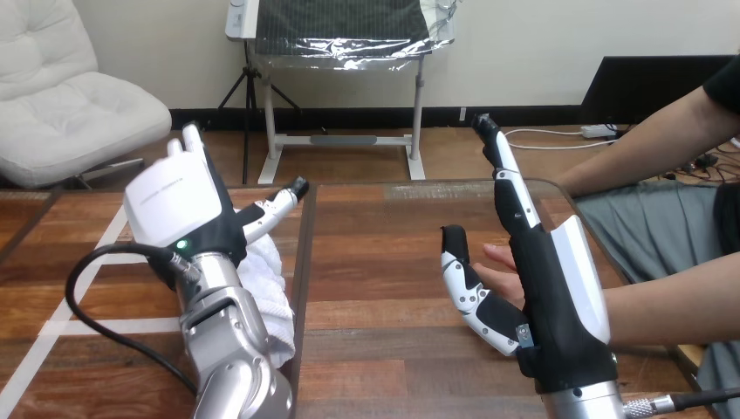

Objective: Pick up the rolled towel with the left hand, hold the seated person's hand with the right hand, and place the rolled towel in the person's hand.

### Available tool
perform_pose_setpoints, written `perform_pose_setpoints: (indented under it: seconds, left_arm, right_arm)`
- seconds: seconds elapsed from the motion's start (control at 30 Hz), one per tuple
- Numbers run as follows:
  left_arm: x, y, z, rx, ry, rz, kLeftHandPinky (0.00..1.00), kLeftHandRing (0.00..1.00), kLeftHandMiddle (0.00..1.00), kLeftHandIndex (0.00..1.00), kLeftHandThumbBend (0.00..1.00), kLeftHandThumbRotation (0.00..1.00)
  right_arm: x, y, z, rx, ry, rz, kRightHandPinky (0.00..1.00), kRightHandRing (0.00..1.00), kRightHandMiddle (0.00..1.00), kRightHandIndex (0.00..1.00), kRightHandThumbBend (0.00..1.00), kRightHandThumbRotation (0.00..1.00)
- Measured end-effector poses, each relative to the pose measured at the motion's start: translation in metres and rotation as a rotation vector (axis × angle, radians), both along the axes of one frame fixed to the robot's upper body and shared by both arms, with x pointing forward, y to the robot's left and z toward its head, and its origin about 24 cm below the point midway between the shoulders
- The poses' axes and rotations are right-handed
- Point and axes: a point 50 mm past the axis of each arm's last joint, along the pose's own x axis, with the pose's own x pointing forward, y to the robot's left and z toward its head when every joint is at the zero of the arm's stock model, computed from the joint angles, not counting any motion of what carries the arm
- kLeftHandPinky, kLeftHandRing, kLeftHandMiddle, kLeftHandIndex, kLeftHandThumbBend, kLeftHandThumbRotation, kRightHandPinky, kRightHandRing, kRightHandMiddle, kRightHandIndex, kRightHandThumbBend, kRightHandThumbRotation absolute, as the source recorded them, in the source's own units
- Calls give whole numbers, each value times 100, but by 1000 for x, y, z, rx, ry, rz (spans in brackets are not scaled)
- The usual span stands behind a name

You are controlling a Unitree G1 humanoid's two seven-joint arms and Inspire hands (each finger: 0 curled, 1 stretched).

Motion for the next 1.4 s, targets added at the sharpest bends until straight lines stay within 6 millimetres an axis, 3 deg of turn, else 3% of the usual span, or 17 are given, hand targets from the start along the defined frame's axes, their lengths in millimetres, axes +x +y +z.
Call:
perform_pose_setpoints:
  seconds: [0.3, 1.4]
  left_arm:
    - [3, -1, -9, -9, 111, 12, 77, 86, 94, 99, 95, 99]
    - [-1, 4, -48, 27, 311, 33, 70, 82, 88, 92, 98, 97]
  right_arm:
    - [1, -1, 0, -11, 15, 0, 100, 100, 100, 100, 0, 0]
    - [2, -5, 3, -43, 29, 4, 100, 100, 100, 100, 0, 0]
